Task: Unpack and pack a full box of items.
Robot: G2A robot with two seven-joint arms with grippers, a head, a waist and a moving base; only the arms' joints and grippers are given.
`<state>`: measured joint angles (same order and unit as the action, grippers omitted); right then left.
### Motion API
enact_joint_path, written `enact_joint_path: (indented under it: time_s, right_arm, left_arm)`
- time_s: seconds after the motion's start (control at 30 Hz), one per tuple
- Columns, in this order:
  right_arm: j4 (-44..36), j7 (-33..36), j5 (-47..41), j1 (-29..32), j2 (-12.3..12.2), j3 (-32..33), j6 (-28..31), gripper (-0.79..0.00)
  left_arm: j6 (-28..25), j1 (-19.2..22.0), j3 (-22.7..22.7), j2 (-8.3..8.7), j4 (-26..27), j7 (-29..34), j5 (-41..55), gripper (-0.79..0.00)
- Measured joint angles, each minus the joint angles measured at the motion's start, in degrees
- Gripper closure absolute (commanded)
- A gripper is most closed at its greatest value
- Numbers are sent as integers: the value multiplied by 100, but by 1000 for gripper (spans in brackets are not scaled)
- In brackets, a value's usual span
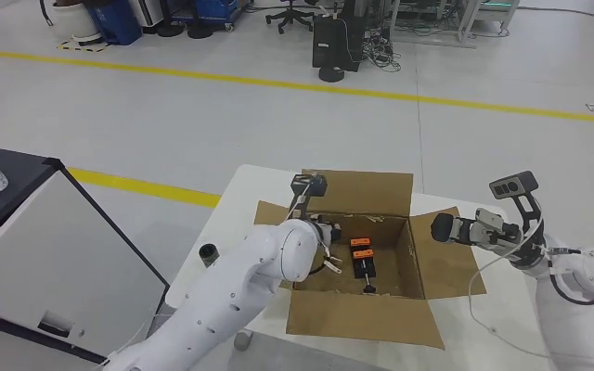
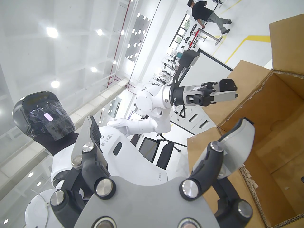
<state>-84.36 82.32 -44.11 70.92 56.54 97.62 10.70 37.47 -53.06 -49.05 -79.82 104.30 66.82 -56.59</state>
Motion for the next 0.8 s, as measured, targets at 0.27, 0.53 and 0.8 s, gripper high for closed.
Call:
enact_joint_path:
  time_s: [0.27,0.53,0.8]
  right_arm:
    - [0,0,0,0,0,0,0,-785]
    - [0,0,0,0,0,0,0,-785]
    - [0,0,0,0,0,0,0,-785]
  left_arm:
    - [-539,-1012,-1170,287,1139,540,-1462,0]
    - [-915,-1873,-2488,231,1783,915,-2318,-588]
    - [-1399,-1963,-3123,22,1342,1400,-1937,-785]
